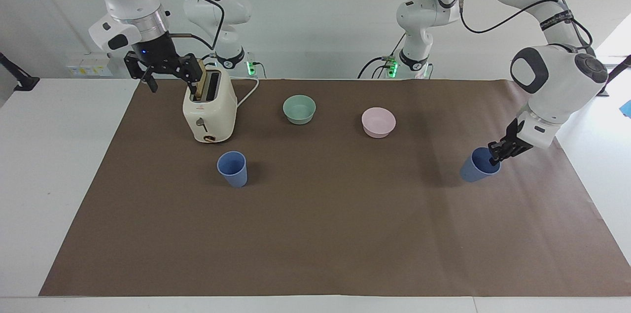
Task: Stack blue cups with both arms
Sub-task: 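Carry the blue cup with the left gripper toward the table center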
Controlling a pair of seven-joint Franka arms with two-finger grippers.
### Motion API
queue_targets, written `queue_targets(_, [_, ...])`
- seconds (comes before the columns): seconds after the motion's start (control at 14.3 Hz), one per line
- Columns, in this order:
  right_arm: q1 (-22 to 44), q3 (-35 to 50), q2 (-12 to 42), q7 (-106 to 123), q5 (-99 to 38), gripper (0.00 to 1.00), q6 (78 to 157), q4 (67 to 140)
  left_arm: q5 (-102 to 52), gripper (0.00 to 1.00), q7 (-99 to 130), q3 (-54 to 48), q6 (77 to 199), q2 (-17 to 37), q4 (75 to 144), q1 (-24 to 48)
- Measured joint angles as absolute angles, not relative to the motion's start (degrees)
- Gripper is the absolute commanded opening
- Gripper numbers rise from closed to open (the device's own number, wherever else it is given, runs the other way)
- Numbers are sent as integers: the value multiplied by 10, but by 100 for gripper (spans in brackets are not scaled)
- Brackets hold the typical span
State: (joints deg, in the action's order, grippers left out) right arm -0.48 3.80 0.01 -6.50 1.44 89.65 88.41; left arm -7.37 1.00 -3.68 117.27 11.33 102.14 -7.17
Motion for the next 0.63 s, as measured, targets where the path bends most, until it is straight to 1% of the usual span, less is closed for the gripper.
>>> queue_targets(0.21, [-5,38,0,-65,14,100,897,884,-80,0,100,-39,1165,113,990,-24])
queue_targets(0.63, [-5,38,0,-65,14,100,897,884,-55,0,307,-42,1208,120,988,141])
